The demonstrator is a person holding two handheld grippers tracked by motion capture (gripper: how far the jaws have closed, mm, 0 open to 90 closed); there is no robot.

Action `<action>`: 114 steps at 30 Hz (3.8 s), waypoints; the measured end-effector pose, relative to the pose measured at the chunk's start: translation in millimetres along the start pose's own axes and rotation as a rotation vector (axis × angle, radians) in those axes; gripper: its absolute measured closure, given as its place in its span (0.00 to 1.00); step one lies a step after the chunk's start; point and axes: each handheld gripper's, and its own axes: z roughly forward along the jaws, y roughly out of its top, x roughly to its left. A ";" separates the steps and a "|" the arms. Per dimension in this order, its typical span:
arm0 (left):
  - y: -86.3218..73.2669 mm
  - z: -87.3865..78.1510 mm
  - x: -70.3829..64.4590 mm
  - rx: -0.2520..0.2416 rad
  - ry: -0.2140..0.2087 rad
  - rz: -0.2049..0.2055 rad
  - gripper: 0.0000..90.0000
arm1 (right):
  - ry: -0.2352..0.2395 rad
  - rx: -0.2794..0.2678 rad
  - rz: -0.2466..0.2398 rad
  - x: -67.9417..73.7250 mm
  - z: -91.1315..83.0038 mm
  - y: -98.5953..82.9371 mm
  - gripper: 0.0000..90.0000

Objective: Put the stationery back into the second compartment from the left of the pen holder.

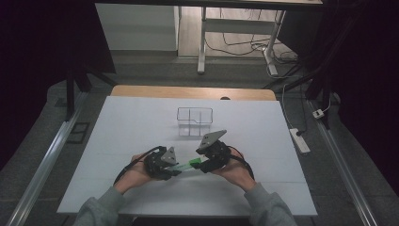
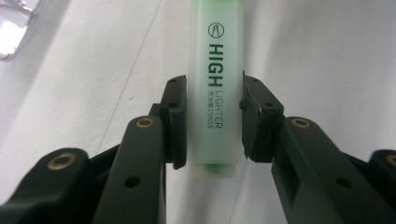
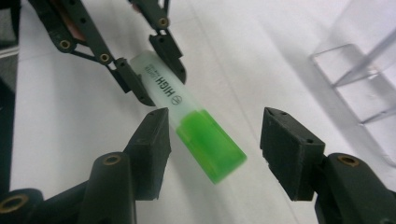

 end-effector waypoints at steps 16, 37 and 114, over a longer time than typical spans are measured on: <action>-8.6 -8.4 10.6 -0.037 0.023 -0.079 0.72 | -0.088 -0.043 0.072 -9.1 -8.2 -4.5 0.44; -16.2 -15.5 16.3 -0.182 0.091 -0.196 0.72 | -0.138 -0.076 0.160 -14.7 -9.8 -8.6 0.39; 1.8 16.7 -9.5 -0.165 0.150 -0.113 0.70 | 0.092 -0.239 0.225 -2.9 -4.4 0.6 0.82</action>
